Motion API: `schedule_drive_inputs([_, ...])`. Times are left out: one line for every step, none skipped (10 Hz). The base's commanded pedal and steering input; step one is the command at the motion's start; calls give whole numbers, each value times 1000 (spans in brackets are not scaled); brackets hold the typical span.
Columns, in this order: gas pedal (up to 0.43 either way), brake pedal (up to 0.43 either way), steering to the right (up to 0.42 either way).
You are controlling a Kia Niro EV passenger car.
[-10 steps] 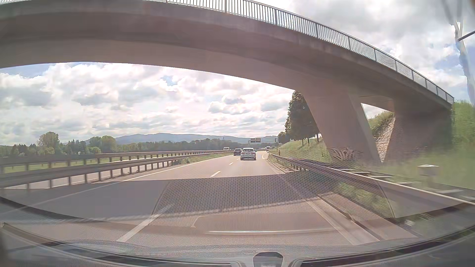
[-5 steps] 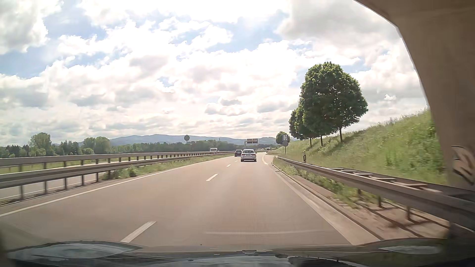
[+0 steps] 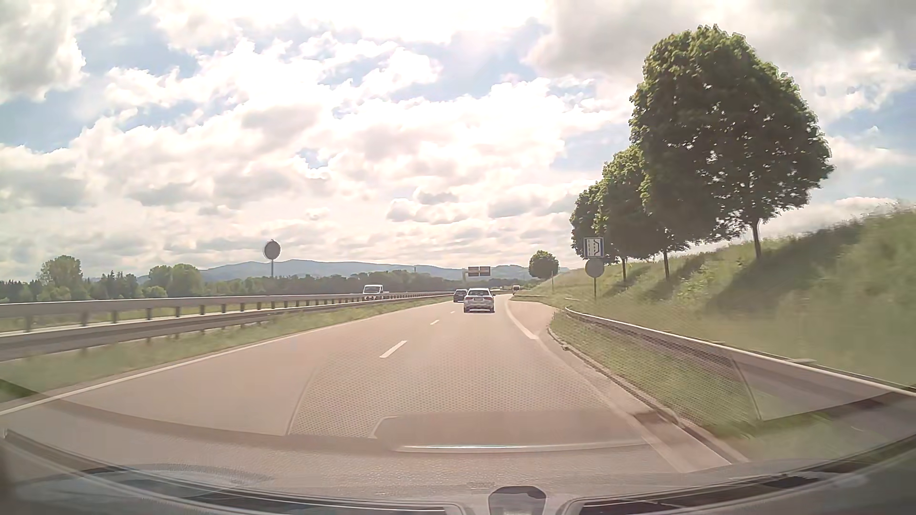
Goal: Follow the waypoints while adhering to traffic rules and regulations
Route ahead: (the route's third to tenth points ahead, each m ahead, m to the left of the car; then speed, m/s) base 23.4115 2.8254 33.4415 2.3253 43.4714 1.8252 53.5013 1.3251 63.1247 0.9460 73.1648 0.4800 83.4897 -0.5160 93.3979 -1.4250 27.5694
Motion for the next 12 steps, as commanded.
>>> schedule_drive_inputs([287,0,8])
schedule_drive_inputs([287,0,8])
schedule_drive_inputs([287,0,8])
schedule_drive_inputs([287,0,9])
schedule_drive_inputs([287,0,8])
schedule_drive_inputs([287,0,9])
schedule_drive_inputs([287,0,8])
schedule_drive_inputs([287,0,8])
schedule_drive_inputs([287,0,8])
schedule_drive_inputs([287,0,8])
schedule_drive_inputs([287,0,8])
schedule_drive_inputs([287,0,7])
